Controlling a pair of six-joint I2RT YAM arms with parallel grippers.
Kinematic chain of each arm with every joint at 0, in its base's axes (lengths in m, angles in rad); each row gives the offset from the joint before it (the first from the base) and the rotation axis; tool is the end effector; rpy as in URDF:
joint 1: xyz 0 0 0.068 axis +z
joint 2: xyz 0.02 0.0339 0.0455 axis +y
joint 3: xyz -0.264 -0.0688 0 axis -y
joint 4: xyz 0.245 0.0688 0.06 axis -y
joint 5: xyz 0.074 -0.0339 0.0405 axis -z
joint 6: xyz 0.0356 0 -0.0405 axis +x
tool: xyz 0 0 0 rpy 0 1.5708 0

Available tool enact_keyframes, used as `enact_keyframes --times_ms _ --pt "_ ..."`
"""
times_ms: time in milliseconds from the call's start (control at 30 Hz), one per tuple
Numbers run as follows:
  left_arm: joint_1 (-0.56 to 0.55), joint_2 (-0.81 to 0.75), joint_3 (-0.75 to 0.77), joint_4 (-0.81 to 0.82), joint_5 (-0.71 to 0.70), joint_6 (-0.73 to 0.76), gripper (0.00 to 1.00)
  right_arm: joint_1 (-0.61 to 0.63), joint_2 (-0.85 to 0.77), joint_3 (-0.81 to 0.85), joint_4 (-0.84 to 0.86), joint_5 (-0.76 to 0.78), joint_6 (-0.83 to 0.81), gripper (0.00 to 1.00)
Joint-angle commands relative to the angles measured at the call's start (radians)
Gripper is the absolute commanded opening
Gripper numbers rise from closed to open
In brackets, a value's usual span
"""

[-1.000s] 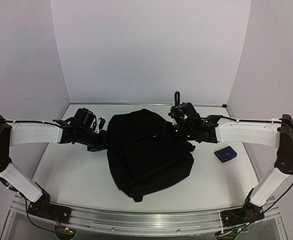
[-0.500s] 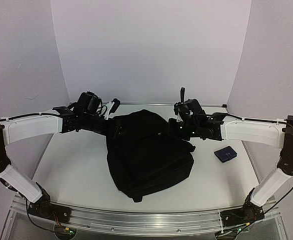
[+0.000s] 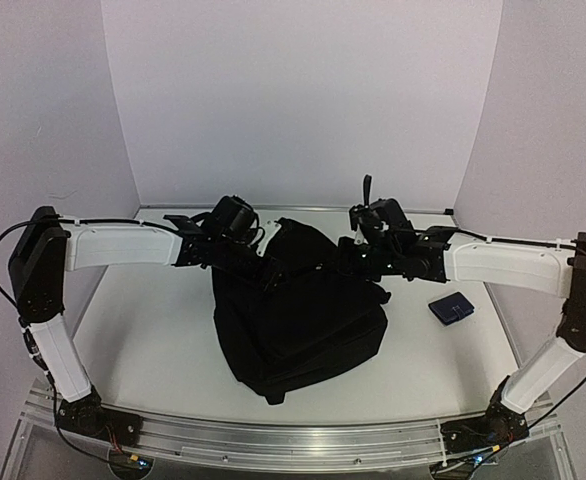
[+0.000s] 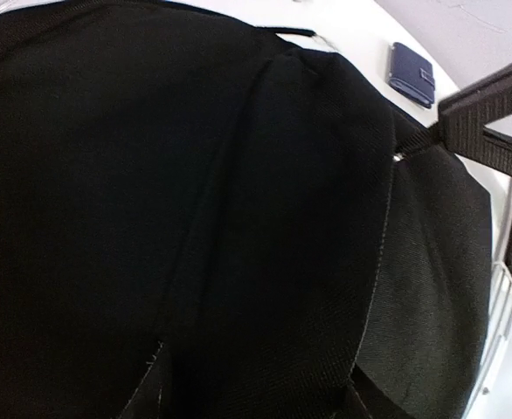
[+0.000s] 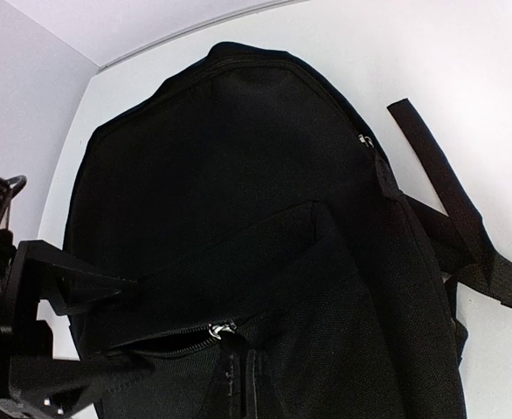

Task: Pack the student bag
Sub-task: Unzip the student bag at the center of the board.

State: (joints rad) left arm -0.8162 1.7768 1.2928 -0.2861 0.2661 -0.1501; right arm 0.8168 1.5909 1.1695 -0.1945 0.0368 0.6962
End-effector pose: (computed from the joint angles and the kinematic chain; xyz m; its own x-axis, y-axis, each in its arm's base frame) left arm 0.2648 -0.2953 0.2356 -0.5960 0.4233 -0.6824 0.7515 0.5933 -0.2884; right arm 0.2494 0.2636 0.2687 -0.7574 0.1296 -0.6399 -0.2896 0.8118 0.5072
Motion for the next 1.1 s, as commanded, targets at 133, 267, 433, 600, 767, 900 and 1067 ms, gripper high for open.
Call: enact_keyframes --times_ms 133,267,433,600,767,900,1067 --pt "0.011 -0.050 0.005 0.043 -0.143 -0.025 0.48 -0.003 -0.083 -0.031 -0.001 0.104 0.013 0.00" --pt "0.011 -0.057 -0.009 0.050 -0.150 -0.028 0.32 -0.008 -0.083 -0.034 -0.016 0.116 0.017 0.00" --pt "0.011 -0.075 -0.032 0.047 -0.192 -0.040 0.02 -0.032 -0.095 -0.044 -0.045 0.159 0.038 0.00" --pt "0.011 -0.120 -0.079 0.019 -0.256 -0.080 0.00 -0.073 -0.104 -0.059 -0.066 0.195 0.043 0.00" --pt "0.011 -0.164 -0.122 -0.011 -0.231 -0.142 0.00 -0.082 -0.052 -0.014 -0.066 0.185 0.005 0.00" --pt "0.002 -0.199 -0.162 0.004 -0.144 -0.219 0.00 -0.085 0.035 0.079 -0.064 0.190 -0.049 0.00" --pt "-0.059 -0.234 -0.202 0.037 -0.119 -0.322 0.00 -0.101 0.162 0.210 -0.035 0.179 -0.107 0.00"
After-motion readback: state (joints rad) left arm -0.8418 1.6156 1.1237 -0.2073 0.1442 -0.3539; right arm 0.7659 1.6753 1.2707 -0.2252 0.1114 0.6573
